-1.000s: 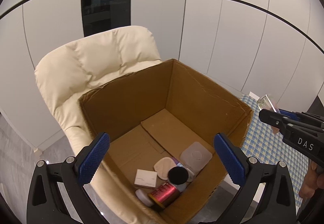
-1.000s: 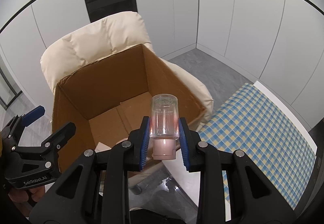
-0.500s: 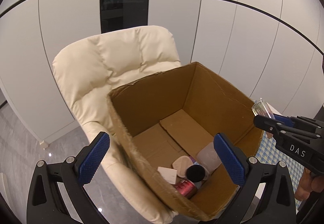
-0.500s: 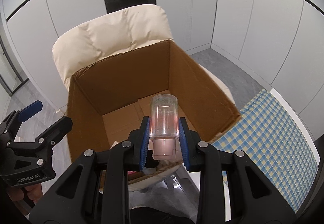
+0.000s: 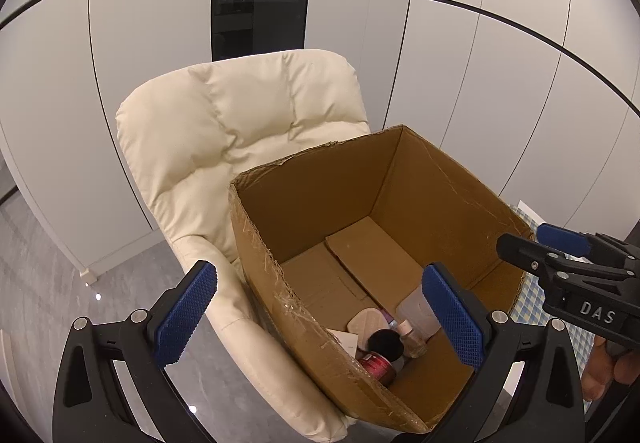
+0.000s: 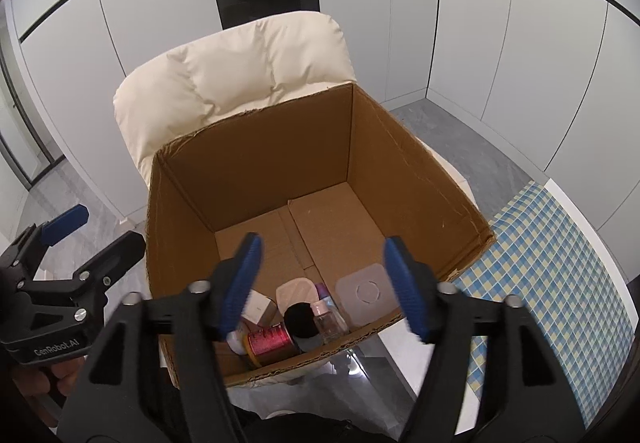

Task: Organize objects
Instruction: 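Open the left tool to drop the sponge while the right tool releases the bottle into the box, then withdraw both open tools from the box back over the table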

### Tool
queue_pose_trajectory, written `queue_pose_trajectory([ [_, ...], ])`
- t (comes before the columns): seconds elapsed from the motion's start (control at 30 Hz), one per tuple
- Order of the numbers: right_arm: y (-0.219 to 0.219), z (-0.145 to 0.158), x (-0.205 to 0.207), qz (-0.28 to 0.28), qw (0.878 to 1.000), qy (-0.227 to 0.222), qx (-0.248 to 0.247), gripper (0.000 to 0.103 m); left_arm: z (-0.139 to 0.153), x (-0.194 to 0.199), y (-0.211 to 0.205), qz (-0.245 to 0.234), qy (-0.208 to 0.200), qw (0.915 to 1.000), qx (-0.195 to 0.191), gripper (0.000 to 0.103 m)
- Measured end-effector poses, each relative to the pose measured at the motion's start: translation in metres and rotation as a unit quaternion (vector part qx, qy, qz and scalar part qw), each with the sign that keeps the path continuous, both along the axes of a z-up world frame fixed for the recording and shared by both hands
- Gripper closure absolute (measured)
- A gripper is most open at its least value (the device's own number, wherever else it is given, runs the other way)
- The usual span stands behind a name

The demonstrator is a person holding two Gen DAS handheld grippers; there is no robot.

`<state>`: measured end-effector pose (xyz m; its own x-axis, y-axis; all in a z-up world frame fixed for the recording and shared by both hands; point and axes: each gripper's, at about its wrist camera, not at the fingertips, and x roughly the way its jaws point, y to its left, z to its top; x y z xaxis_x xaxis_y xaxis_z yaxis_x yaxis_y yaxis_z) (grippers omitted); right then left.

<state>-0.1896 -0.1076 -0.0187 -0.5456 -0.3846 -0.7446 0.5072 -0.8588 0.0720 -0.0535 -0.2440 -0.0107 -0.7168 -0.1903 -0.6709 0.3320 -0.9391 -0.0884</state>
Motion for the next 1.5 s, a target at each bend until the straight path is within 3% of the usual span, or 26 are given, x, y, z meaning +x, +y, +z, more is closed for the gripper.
queue_pose_trajectory([
  [0.1, 0.004, 0.000, -0.001, -0.003, 1.000, 0.000, 0.003, 0.026, 0.001, -0.003, 0.001, 0.001, 0.000, 1.0000, 0.003, 0.001],
  [0.27, 0.014, 0.001, -0.004, -0.018, 1.000, 0.006, 0.006, 0.007, 0.002, -0.008, 0.013, -0.007, 0.001, 0.9999, -0.012, 0.001],
  [0.47, 0.034, 0.003, -0.009, -0.041, 0.999, 0.009, 0.001, 0.000, 0.001, -0.018, 0.027, -0.017, -0.002, 0.9998, -0.007, 0.001],
  [1.5, 0.137, 0.009, -0.014, -0.136, 0.990, 0.016, 0.013, 0.000, -0.003, -0.058, 0.110, -0.088, -0.007, 0.9961, -0.003, 0.001],
])
